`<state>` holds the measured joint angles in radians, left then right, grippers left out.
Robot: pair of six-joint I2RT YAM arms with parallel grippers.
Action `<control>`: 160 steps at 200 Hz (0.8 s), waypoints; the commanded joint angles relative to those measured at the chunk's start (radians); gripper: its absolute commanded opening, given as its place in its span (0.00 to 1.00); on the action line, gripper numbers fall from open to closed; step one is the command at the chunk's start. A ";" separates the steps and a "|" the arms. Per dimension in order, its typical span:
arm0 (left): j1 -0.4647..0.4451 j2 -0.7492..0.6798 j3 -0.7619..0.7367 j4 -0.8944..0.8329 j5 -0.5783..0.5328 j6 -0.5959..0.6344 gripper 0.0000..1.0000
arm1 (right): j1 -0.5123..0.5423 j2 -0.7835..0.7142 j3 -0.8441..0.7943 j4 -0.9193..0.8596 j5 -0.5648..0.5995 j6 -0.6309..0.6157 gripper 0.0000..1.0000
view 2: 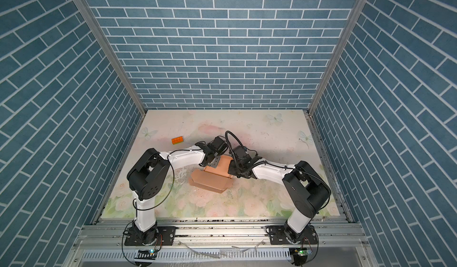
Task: Fold the paper box
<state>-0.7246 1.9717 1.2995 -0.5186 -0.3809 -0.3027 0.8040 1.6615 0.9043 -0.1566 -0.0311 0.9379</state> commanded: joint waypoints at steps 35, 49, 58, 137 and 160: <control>0.001 0.038 -0.026 -0.051 -0.026 0.002 0.06 | 0.008 0.065 0.010 -0.076 0.020 -0.004 0.00; 0.002 0.038 -0.030 -0.046 -0.007 -0.007 0.07 | 0.009 0.069 0.019 -0.087 0.028 -0.006 0.00; 0.001 0.036 -0.033 -0.042 0.010 -0.013 0.07 | 0.008 0.069 0.021 -0.089 0.032 -0.006 0.00; -0.007 -0.094 -0.119 0.008 0.155 -0.090 0.28 | 0.000 0.063 0.051 -0.108 0.063 -0.058 0.00; -0.007 -0.147 -0.155 0.023 0.195 -0.119 0.40 | -0.002 0.060 0.055 -0.105 0.060 -0.085 0.00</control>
<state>-0.7246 1.8763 1.1839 -0.4877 -0.2745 -0.3798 0.8040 1.6936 0.9546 -0.2024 -0.0189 0.9165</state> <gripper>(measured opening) 0.355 0.069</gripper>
